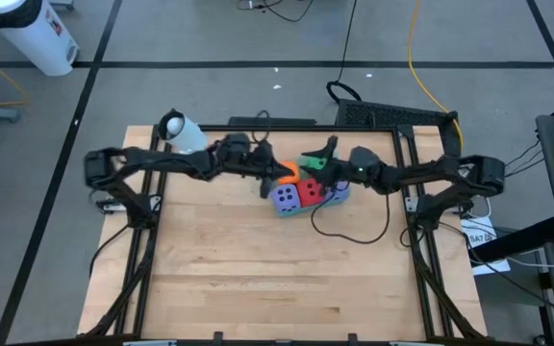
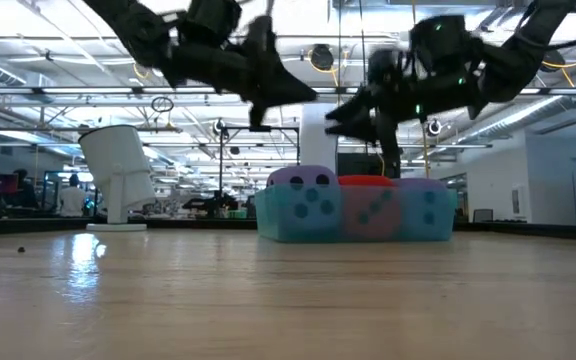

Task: Pick & Place Dice
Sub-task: Return to Home Position

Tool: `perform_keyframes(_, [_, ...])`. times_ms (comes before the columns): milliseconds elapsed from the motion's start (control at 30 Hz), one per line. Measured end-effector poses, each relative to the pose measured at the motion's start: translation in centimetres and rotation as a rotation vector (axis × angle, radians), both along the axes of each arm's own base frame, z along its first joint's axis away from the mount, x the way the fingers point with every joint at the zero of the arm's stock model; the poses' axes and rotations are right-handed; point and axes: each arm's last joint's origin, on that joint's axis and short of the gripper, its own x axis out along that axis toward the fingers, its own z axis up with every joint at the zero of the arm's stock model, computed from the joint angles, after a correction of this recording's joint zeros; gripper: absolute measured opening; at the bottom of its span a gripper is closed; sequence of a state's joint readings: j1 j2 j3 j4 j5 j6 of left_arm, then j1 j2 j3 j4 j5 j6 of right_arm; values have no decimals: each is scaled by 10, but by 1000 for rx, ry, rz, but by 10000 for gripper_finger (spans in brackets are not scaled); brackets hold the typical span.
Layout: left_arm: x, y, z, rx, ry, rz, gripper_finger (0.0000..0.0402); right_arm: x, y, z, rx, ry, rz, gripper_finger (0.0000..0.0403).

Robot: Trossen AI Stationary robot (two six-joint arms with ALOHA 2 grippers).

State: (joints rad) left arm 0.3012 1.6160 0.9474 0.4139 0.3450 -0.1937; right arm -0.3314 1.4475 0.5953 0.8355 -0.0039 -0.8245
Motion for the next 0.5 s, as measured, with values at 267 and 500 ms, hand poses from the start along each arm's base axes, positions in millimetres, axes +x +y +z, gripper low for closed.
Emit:
perform_keyframes(267, [-69, -21, 60, 360, 153, 149, 0, -38, 9, 59, 522, -250, 238, 100])
perform_keyframes(500, [-110, -36, 80, 480, 104, 55, 0, -75, 15, 81, 874, -257, 305, 12])
